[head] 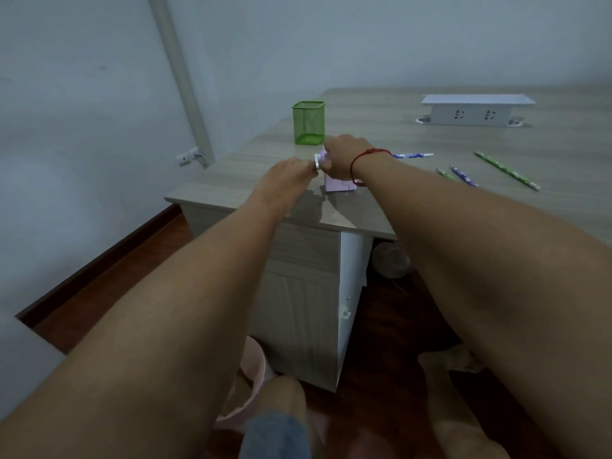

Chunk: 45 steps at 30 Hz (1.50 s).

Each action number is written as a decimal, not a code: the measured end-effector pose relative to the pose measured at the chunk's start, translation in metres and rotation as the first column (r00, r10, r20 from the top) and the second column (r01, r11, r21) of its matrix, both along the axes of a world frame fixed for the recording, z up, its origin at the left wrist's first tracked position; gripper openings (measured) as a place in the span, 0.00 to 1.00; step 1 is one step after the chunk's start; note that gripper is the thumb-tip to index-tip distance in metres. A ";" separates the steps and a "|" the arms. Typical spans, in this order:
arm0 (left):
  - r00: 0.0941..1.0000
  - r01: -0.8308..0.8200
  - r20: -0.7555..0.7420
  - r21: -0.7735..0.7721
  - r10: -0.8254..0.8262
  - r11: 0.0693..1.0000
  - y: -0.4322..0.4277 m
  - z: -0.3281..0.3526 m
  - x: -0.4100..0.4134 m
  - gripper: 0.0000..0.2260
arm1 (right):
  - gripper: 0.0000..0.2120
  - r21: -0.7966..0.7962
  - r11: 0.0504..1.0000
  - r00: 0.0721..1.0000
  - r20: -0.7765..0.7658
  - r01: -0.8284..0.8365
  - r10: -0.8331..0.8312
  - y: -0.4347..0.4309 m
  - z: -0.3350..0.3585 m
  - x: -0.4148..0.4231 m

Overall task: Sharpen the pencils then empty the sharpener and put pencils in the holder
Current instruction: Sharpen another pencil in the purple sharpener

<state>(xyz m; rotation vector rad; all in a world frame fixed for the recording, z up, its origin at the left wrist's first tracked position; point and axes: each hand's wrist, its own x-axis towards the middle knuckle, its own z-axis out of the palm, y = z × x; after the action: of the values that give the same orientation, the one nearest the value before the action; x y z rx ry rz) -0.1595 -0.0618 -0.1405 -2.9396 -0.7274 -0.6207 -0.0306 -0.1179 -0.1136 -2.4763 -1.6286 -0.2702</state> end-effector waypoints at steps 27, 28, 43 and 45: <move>0.973 0.152 -0.210 0.294 -0.091 0.944 0.061 0.046 0.036 0.10 | 0.18 0.091 0.996 0.999 0.039 -0.024 0.020 0.005 -0.005 0.004; 0.979 0.156 -0.178 0.316 -0.103 0.936 0.062 0.049 0.037 0.10 | 0.18 0.082 0.996 0.999 0.046 -0.014 0.010 0.005 -0.001 0.005; 0.992 0.092 -0.095 0.156 -0.077 0.984 0.011 0.017 0.006 0.11 | 0.17 0.004 1.000 0.999 0.043 0.019 -0.020 0.002 0.007 0.003; 0.989 0.079 -0.132 0.097 -0.065 0.992 0.009 0.017 0.004 0.12 | 0.17 -0.002 1.000 0.999 0.041 0.006 -0.006 0.002 0.006 0.002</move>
<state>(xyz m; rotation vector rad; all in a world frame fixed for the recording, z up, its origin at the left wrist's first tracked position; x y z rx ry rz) -0.1552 -0.0523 -0.1231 -2.8897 -0.5621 -0.4528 -0.0284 -0.1158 -0.1075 -2.4937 -1.6379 -0.3222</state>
